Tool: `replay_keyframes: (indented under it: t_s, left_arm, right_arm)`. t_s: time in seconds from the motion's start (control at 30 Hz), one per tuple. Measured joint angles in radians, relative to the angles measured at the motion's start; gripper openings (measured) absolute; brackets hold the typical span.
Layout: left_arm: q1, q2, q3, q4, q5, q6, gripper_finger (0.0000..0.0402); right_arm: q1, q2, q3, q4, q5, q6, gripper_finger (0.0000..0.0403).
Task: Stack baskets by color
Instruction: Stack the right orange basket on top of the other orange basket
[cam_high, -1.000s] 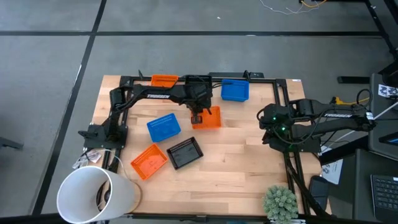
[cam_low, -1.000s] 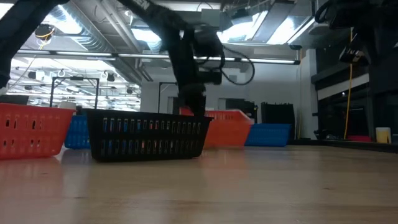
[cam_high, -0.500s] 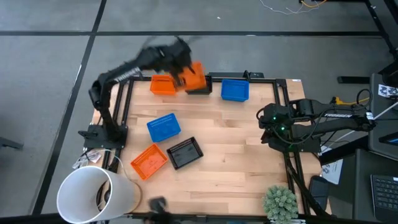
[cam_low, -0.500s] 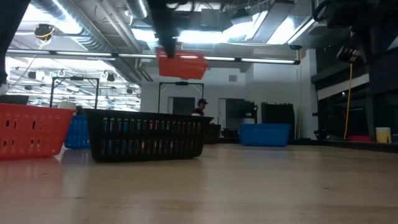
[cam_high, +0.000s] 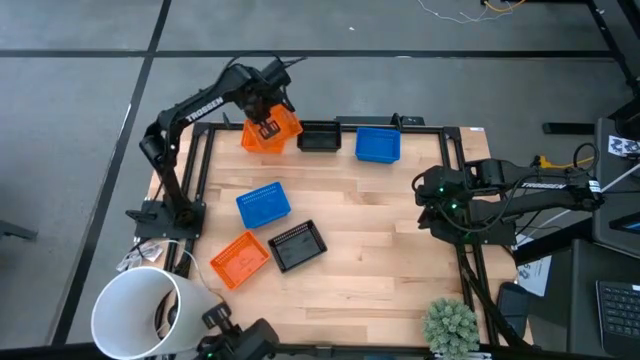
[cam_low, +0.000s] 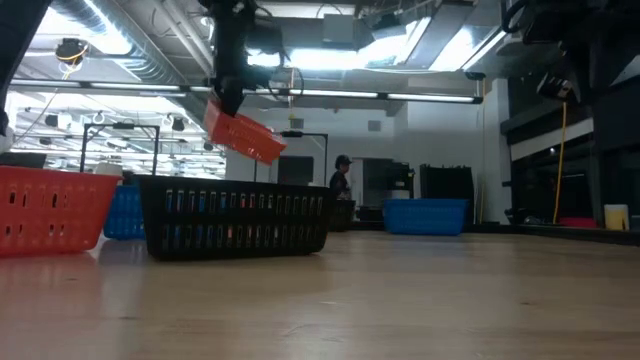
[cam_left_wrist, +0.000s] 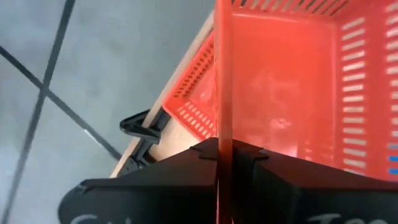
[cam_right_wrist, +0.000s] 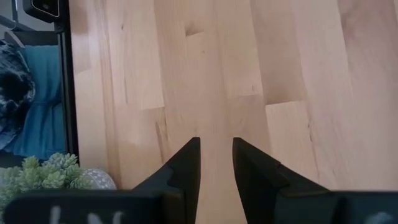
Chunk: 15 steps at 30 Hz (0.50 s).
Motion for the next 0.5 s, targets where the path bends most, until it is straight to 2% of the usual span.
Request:
replay_keyframes:
  t_s: [0.1, 0.23, 0.5]
  left_arm:
    - [0.001, 0.025, -0.009, -0.008, -0.011, 0.052, 0.0000]
    - [0.001, 0.077, -0.010, -0.009, -0.096, 0.019, 0.0000]
    - [0.003, 0.185, -0.011, -0.028, -0.175, 0.024, 0.0000]
  right_arm:
    - [0.000, 0.000, 0.000, 0.002, 0.001, -0.002, 0.0092]
    - [0.000, 0.000, 0.000, 0.002, 0.005, -0.001, 0.0092]
    - [0.000, 0.000, 0.000, 0.002, 0.005, -0.002, 0.0092]
